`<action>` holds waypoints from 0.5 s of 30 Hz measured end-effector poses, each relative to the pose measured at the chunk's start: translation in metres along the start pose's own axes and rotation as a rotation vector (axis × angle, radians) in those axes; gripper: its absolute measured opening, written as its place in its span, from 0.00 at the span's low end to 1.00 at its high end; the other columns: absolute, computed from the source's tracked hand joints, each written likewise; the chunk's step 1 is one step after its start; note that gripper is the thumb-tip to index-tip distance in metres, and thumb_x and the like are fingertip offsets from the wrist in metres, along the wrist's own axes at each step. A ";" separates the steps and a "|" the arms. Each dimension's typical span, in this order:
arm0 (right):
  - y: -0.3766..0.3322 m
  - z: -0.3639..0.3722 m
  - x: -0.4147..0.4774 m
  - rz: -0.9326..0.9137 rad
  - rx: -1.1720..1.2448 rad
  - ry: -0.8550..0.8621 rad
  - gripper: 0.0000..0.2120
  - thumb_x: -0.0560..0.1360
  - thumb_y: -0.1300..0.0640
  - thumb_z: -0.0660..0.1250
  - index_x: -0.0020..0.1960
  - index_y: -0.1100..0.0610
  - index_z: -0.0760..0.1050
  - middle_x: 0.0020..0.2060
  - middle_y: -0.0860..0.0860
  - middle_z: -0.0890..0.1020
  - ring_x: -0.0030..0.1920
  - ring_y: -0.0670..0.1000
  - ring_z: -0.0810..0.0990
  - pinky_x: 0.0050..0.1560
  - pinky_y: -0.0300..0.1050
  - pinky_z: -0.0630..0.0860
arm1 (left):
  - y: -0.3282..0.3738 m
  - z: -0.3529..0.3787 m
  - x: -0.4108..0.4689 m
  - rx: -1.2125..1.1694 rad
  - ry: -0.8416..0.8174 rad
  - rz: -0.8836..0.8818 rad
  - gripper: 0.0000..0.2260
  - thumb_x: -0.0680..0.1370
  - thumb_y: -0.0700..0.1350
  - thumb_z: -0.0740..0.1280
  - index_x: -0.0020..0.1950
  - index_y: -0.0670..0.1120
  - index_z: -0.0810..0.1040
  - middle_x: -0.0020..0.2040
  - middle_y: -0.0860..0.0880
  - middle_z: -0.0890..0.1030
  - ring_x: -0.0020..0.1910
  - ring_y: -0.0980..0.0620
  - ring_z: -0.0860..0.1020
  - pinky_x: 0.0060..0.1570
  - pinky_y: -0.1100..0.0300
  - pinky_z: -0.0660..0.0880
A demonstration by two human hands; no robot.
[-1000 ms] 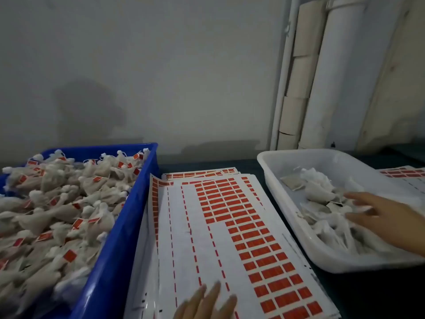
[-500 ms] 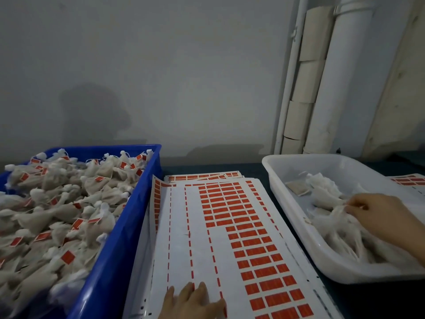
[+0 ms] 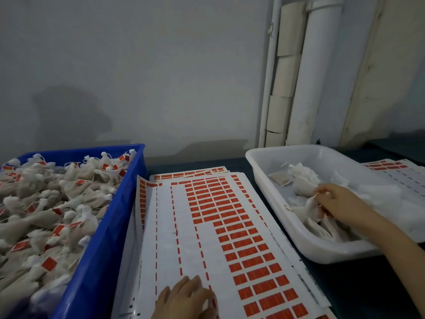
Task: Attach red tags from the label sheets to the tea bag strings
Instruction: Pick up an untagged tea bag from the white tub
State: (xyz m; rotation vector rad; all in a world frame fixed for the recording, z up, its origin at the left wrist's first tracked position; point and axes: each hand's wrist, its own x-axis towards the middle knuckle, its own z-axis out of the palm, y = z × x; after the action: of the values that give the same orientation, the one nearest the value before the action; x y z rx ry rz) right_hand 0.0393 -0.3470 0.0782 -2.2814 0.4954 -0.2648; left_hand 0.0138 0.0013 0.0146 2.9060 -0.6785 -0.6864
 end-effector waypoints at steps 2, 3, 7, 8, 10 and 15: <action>0.002 0.001 -0.003 -0.011 0.057 -0.057 0.11 0.76 0.64 0.58 0.49 0.51 0.76 0.33 0.50 0.83 0.31 0.43 0.80 0.29 0.34 0.72 | -0.001 -0.001 -0.001 0.000 0.013 0.006 0.19 0.79 0.60 0.56 0.69 0.59 0.64 0.77 0.60 0.53 0.76 0.54 0.50 0.74 0.48 0.47; 0.003 0.000 -0.005 -0.019 0.061 -0.101 0.13 0.75 0.65 0.61 0.50 0.49 0.77 0.37 0.48 0.83 0.36 0.44 0.81 0.33 0.34 0.73 | -0.001 -0.001 -0.002 0.000 0.017 0.008 0.18 0.79 0.60 0.56 0.69 0.60 0.64 0.77 0.60 0.52 0.76 0.54 0.50 0.74 0.49 0.47; 0.002 -0.001 -0.005 -0.084 -0.023 -0.134 0.08 0.70 0.57 0.71 0.43 0.44 0.81 0.39 0.41 0.81 0.42 0.42 0.79 0.39 0.35 0.70 | -0.001 -0.002 -0.002 0.010 0.042 0.030 0.18 0.79 0.59 0.56 0.69 0.59 0.64 0.76 0.60 0.56 0.75 0.56 0.53 0.74 0.53 0.49; -0.001 -0.002 -0.004 -0.105 -0.009 -0.087 0.05 0.70 0.55 0.72 0.41 0.45 0.81 0.37 0.42 0.82 0.40 0.43 0.79 0.38 0.36 0.70 | -0.001 -0.002 -0.002 0.014 0.053 0.036 0.18 0.79 0.59 0.56 0.69 0.59 0.64 0.75 0.61 0.57 0.75 0.57 0.54 0.74 0.53 0.50; -0.008 -0.008 0.000 -0.153 0.020 0.016 0.02 0.70 0.53 0.71 0.40 0.47 0.81 0.33 0.44 0.82 0.37 0.44 0.79 0.35 0.38 0.69 | -0.001 -0.002 -0.002 0.022 0.060 0.038 0.18 0.79 0.59 0.56 0.69 0.59 0.64 0.75 0.61 0.58 0.74 0.57 0.55 0.74 0.54 0.50; -0.038 -0.031 0.008 -0.230 0.078 0.117 0.06 0.72 0.50 0.68 0.38 0.49 0.80 0.31 0.46 0.82 0.30 0.43 0.79 0.31 0.37 0.70 | -0.004 0.002 -0.002 0.045 0.006 0.031 0.20 0.79 0.60 0.55 0.71 0.60 0.61 0.77 0.60 0.49 0.77 0.54 0.48 0.74 0.49 0.47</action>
State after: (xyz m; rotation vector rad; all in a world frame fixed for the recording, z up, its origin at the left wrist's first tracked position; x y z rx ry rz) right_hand 0.0460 -0.3471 0.1275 -2.2554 0.2748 -0.5255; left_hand 0.0123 0.0057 0.0128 2.9297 -0.7466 -0.6670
